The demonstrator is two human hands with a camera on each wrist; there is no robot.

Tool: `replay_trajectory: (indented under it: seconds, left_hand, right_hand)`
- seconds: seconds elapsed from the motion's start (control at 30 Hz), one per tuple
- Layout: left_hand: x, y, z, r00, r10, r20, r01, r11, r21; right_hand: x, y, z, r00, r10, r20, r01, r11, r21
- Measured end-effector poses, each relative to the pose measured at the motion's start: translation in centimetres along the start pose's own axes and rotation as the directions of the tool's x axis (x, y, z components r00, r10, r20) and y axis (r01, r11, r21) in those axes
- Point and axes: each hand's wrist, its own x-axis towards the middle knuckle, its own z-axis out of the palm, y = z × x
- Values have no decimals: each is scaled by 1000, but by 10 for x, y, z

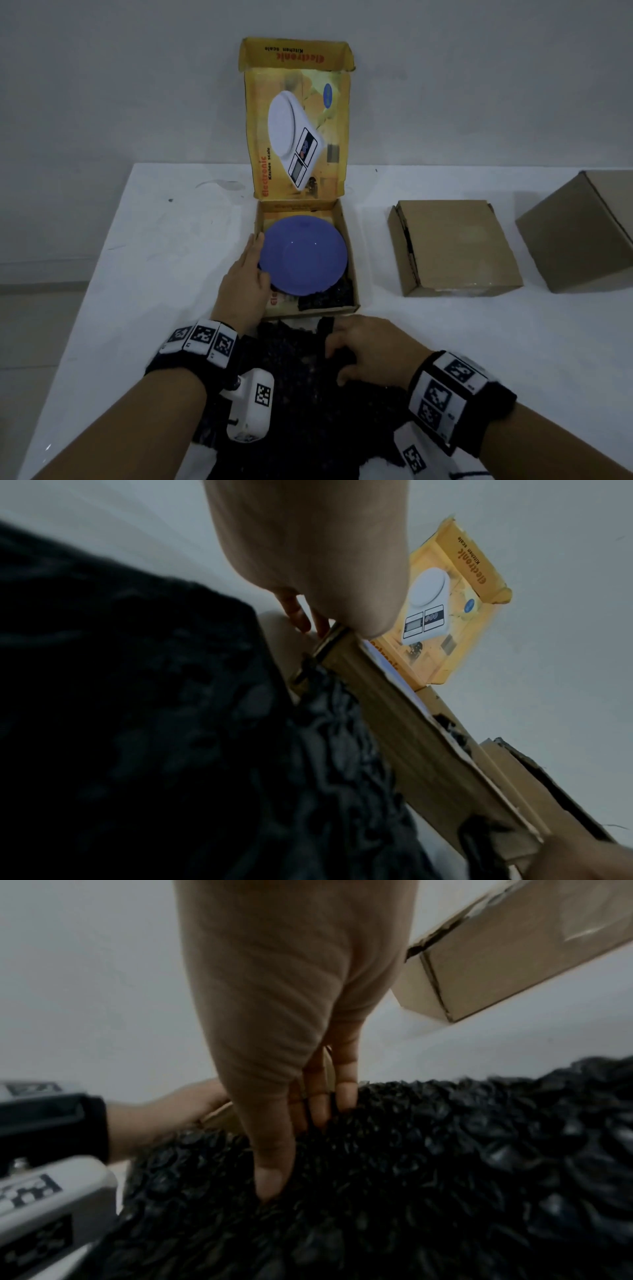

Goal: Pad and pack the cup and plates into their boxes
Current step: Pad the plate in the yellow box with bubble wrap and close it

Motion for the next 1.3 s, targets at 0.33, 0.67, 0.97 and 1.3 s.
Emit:
replay_trajectory:
  seconds: [0.33,0.67,0.97,1.3]
  left_hand:
    - [2,-4,-3,1000,14,0,-14,999,-32]
    - [5,-12,-10,998,46,33,-46,999,5]
    - [3,-15,-9,999,16,36,-14,999,-44]
    - [1,-16,-7,999,35,-22,-37,993,-110]
  right_hand:
    - [2,7,-39,805,223,-549,101,862,497]
    - [47,-8,-38,799,304,-518,-254,953,167]
    - [71,-4,-54,792,417,-446,-333,907,258]
    - [73,-43,-37,979,170,-111,-49,728,684]
